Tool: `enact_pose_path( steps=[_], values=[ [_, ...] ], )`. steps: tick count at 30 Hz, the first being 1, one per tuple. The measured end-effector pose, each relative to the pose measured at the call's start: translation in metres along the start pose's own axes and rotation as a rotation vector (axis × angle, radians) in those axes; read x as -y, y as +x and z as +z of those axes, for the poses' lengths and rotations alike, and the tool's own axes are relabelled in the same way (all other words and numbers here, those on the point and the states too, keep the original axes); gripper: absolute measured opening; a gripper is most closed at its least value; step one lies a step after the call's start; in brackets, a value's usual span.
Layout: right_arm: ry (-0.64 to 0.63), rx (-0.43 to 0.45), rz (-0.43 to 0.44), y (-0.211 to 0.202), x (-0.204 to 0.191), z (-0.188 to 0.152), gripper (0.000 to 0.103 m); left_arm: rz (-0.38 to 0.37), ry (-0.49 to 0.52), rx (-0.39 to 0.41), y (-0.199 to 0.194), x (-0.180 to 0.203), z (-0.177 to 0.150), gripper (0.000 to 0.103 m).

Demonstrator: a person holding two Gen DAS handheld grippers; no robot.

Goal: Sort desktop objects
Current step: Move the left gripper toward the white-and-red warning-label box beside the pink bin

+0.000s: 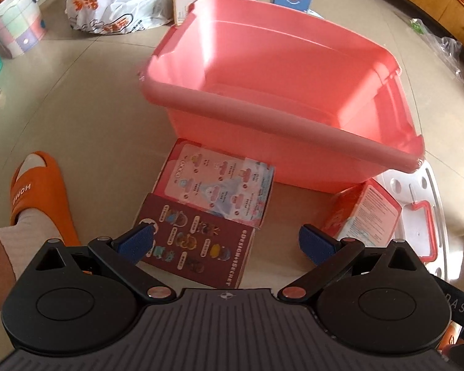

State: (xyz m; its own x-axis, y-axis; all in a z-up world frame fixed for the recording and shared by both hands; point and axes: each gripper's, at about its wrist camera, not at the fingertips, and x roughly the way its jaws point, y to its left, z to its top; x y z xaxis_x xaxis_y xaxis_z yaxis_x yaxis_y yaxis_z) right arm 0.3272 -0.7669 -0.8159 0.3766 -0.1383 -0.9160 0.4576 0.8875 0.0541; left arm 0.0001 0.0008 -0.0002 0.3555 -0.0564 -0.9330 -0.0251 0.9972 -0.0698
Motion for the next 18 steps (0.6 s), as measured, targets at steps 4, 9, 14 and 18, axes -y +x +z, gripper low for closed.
enact_pose_path(
  steps=[4, 9, 14, 18],
  values=[
    [-0.012, -0.004, 0.003, 0.001, -0.004, -0.002, 0.103, -0.005, -0.028, -0.008, 0.001, -0.007, 0.001, 0.103],
    [-0.018, -0.001, 0.001, 0.001, -0.007, -0.001, 0.103, -0.050, -0.037, -0.013, 0.000, 0.000, 0.005, 0.103],
    [0.010, 0.019, -0.032, -0.001, 0.001, 0.000, 0.103, -0.117, 0.086, 0.009, -0.005, 0.033, 0.004, 0.103],
    [0.049, 0.034, -0.072, -0.002, 0.016, 0.002, 0.103, -0.142, 0.225, -0.007, 0.002, 0.088, 0.001, 0.103]
  ],
)
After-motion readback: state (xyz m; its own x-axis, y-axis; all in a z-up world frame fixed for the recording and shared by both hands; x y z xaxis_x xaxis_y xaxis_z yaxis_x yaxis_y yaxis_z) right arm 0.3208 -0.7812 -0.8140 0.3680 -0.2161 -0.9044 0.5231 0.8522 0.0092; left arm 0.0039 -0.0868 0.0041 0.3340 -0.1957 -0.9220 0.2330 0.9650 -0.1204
